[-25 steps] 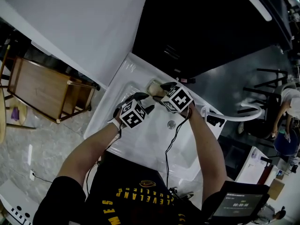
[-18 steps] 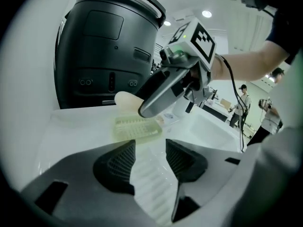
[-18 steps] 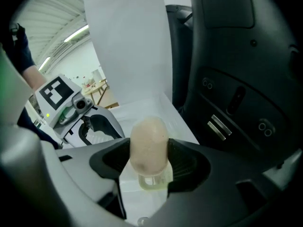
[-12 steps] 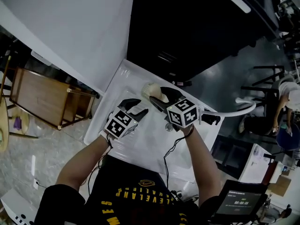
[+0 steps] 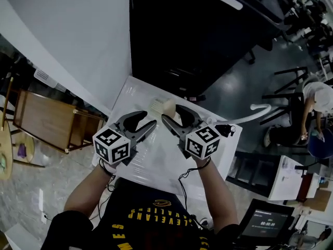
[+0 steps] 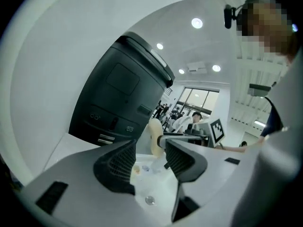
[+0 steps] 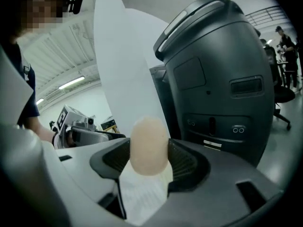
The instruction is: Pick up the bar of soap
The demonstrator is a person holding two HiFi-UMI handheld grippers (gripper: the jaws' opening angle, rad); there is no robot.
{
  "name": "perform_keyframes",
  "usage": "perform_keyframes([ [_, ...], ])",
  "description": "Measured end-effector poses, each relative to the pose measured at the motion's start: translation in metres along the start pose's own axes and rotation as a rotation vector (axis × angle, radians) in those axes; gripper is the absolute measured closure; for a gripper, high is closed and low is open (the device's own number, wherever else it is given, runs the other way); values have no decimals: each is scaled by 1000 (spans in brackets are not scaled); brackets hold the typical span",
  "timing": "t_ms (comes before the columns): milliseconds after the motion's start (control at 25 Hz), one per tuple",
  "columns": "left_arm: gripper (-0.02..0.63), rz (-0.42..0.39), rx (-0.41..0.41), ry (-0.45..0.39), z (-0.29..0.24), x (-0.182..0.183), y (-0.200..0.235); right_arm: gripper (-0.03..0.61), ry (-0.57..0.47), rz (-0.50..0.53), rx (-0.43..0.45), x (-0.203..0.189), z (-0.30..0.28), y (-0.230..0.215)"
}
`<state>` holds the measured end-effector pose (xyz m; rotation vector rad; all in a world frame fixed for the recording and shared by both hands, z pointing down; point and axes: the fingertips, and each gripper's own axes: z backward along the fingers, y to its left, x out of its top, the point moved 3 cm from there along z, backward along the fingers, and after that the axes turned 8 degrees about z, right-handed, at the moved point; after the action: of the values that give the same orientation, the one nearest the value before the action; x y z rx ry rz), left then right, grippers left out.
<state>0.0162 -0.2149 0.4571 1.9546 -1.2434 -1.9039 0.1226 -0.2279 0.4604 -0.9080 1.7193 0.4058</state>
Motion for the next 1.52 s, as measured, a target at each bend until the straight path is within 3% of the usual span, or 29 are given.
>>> perform_keyframes([
  [280,407,-21,-66,-10,11,6,-50,311,-228,-250,7,17,43,18],
  [480,407,-145,-78,34,14,-4,-71,311,-308,-313,16,28,61,28],
  [640,407,-232,-71,22,12,-3,-82,311,-391,-383,60,43,70,35],
  [840,407,-190,-103,-3,8,0,-89,311,-453,-443,103,53,73,42],
  [1520,407,-151,-85,-8,17,-1,-87,311,-493,-464,110,58,78,46],
])
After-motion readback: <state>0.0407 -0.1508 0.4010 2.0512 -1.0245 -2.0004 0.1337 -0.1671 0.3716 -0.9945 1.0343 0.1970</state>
